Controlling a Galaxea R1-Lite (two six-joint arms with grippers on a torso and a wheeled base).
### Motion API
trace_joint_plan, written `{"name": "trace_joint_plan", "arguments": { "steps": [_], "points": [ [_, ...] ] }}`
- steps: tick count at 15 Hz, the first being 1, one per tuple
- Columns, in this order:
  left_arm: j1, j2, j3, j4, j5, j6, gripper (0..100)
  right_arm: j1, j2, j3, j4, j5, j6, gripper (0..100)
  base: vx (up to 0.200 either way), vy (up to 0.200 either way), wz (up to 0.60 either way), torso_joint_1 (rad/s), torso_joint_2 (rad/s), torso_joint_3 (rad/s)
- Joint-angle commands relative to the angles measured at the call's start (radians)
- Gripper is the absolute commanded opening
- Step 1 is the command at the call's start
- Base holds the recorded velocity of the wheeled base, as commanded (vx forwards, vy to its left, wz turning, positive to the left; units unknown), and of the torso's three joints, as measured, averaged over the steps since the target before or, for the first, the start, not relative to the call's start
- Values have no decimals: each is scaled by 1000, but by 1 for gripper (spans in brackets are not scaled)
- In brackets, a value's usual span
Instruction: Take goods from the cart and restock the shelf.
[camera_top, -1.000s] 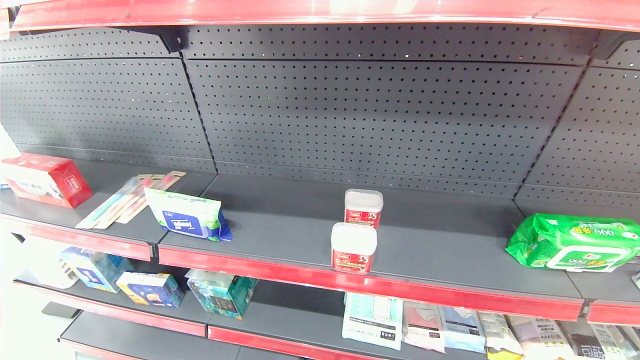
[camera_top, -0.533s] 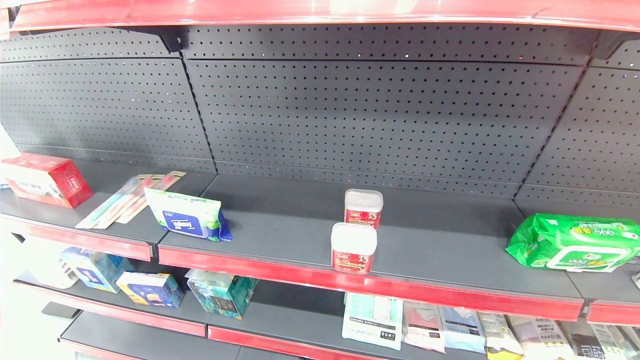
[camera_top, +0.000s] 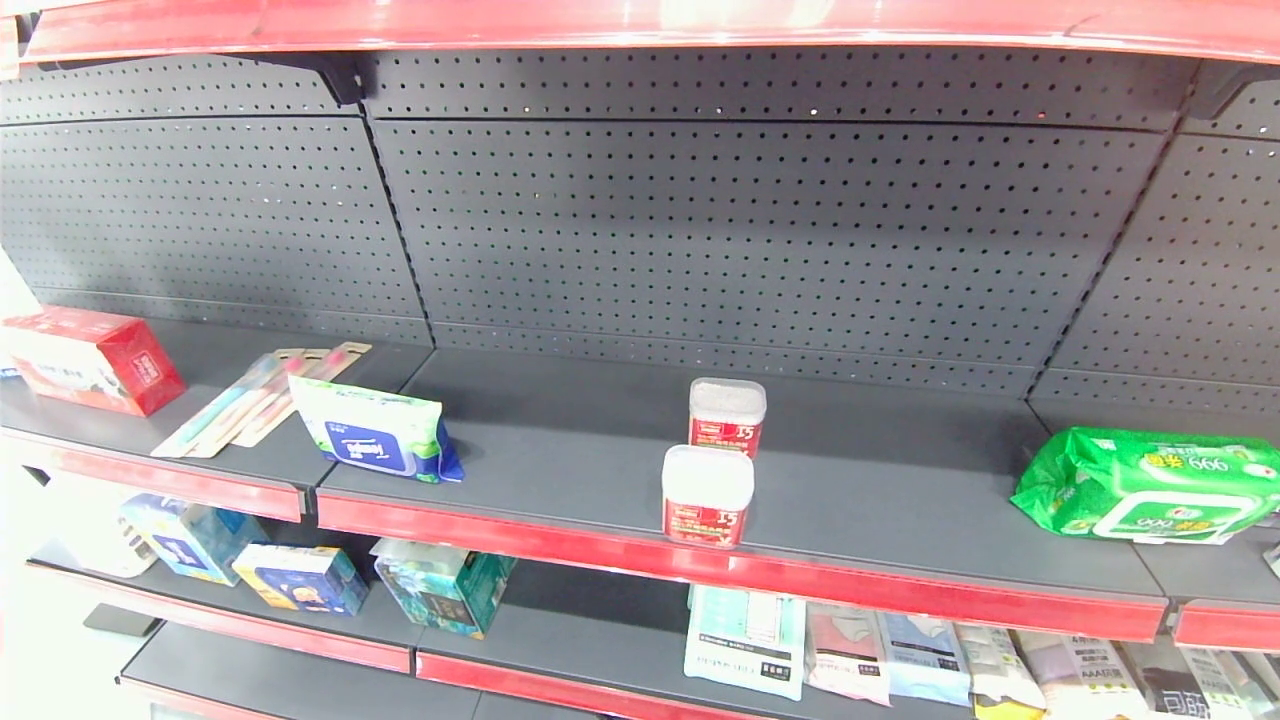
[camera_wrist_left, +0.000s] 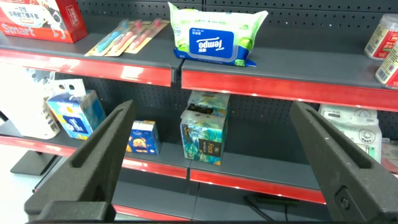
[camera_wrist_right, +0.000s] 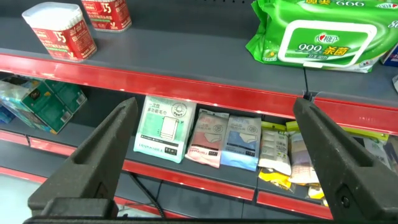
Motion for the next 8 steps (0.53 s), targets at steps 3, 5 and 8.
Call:
{"name": "trace_joint_plan", "arguments": {
  "steps": [3,5,8],
  "points": [
    [0,0,0,0,0,1,100,0,2,0,0,0,0,100,0,0,0,0,0,0],
    [1,0,0,0,0,1,100,0,2,0,0,0,0,100,0,0,0,0,0,0],
    [1,0,0,0,0,1,100,0,2,0,0,0,0,100,0,0,0,0,0,0]
  ]
}}
